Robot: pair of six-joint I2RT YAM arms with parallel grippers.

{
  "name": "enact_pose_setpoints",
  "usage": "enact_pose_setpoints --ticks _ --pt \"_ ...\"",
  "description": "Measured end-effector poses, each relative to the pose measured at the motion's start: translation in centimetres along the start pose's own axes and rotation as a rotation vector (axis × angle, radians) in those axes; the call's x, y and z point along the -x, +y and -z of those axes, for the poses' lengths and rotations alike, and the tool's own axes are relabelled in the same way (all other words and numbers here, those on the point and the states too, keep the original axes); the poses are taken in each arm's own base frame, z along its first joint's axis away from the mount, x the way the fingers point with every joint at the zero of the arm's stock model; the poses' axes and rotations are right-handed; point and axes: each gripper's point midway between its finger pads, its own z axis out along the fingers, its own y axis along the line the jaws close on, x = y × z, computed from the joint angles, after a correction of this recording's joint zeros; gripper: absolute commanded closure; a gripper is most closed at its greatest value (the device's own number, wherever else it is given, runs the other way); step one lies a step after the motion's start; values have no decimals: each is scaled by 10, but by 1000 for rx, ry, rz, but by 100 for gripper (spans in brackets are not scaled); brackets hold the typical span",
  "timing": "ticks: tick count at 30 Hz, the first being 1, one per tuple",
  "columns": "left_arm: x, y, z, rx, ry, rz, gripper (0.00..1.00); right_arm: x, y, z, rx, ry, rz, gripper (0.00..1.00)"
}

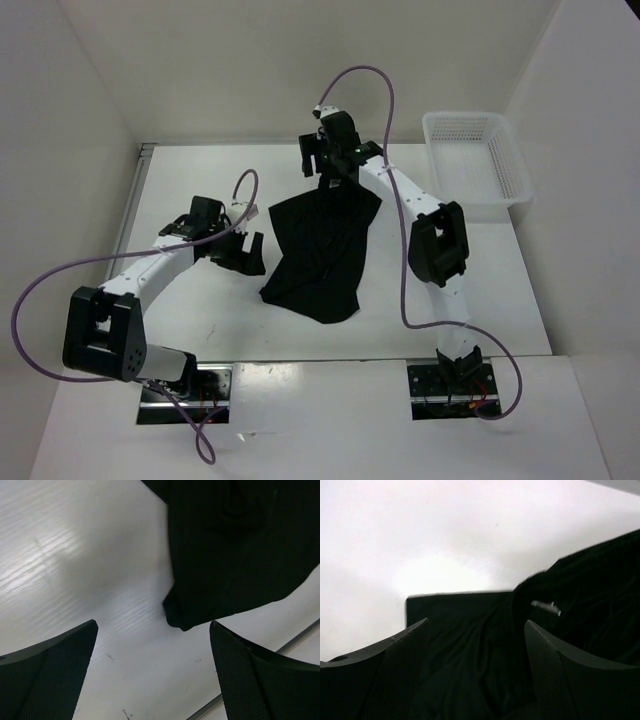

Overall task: Fold and stack the shorts
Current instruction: Move the shorts to the center of the board

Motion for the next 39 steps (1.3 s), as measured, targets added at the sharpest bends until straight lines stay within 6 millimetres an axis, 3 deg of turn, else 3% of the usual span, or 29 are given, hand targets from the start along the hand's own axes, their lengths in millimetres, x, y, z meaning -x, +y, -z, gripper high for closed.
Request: enact_pose_setpoints --ticks 3,6,8,11,16,17,19,20,24,27,30,33,36,39 --pt "-5 -15 -11 -73 29 -12 1 -5 -16 -34 -29 11 -13 19" --pt "-19 -30 -23 -133 78 -25 1 -33 -31 -60 -44 76 -26 29" --pt "-28 -34 -30 -155 115 -23 1 -52 -38 -71 -50 123 -35 38" --pt "-38 -32 -42 -149 162 -16 8 -72 -39 -80 -36 176 -44 44" --pt "-50 -40 -59 -141 216 -62 34 -77 -31 -80 11 197 -53 68" --pt "-51 -44 -62 -145 217 -87 44 -78 -30 -80 19 200 -54 81" --pt "-53 -50 -67 -153 225 -106 53 -79 -29 -80 37 206 -59 98" --pt "-53 -52 -69 -158 225 -113 66 -80 -28 -79 47 210 -65 100" --pt "-52 -52 -77 -163 217 -118 100 -82 -28 -77 97 228 -100 100" --pt "-46 -49 -79 -147 198 -128 100 -79 -41 -70 113 236 -138 100" --pt "-33 -35 -78 -72 175 -135 100 -54 -62 -50 105 198 -176 100" --pt "5 -1 -60 31 112 -76 100 -4 -86 -9 78 92 -197 100" --pt "76 47 -17 167 -65 -13 100 62 -107 57 34 -76 -198 100" --pt "145 79 51 294 -291 2 100 122 -111 142 11 -259 -177 100"
